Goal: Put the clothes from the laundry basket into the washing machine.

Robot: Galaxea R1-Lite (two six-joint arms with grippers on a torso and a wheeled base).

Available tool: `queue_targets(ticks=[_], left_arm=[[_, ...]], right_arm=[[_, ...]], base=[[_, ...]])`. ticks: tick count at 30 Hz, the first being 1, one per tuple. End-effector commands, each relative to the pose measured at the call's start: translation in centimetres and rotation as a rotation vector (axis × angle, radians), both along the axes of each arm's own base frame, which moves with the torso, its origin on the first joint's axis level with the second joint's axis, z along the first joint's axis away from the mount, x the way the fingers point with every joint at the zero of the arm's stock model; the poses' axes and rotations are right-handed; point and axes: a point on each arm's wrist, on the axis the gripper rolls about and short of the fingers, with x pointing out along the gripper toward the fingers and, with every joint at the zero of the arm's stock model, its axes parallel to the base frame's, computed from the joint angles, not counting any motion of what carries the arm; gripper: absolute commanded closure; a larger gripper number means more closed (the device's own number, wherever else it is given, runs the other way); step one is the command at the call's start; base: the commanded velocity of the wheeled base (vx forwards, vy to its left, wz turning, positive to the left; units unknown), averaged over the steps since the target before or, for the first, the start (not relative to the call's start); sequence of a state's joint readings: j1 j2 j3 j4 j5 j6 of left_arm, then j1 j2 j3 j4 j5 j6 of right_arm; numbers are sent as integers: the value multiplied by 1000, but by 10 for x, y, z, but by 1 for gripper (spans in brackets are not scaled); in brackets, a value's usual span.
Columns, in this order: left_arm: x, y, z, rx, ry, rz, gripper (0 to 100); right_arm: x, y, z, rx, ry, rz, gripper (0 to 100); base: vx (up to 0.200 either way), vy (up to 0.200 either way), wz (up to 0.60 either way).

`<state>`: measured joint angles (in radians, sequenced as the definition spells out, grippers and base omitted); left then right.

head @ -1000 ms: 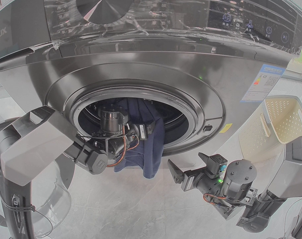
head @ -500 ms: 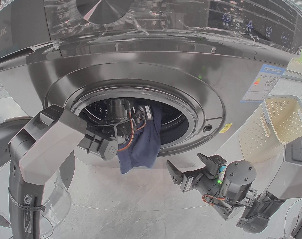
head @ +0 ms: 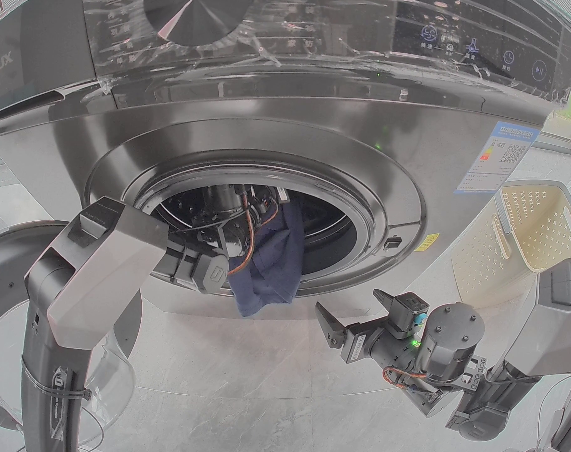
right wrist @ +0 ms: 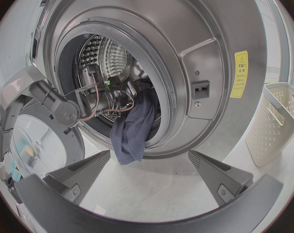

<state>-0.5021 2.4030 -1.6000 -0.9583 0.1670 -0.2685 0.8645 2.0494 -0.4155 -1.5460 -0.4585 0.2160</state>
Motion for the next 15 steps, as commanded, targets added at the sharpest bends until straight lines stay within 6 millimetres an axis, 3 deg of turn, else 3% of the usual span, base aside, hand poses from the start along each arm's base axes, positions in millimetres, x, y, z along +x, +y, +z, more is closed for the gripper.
queue_targets(ticks=[1, 8, 14, 15], left_arm=[[-37, 10, -8, 59, 106, -29, 0], [-64, 24, -17, 125, 209, -33, 0], [-57, 23, -35, 151, 253, -42, 0], [-51, 20, -51, 168, 276, -56, 0]], right_arm=[[0, 0, -1, -2, 2, 1, 0], [-1, 0, -1, -3, 3, 2, 0], [-1, 2, 0, 1, 0, 7, 0], [-2, 2, 1, 4, -2, 10, 0]], base=[[0, 0, 0], [0, 0, 0], [0, 0, 0], [0, 0, 0]])
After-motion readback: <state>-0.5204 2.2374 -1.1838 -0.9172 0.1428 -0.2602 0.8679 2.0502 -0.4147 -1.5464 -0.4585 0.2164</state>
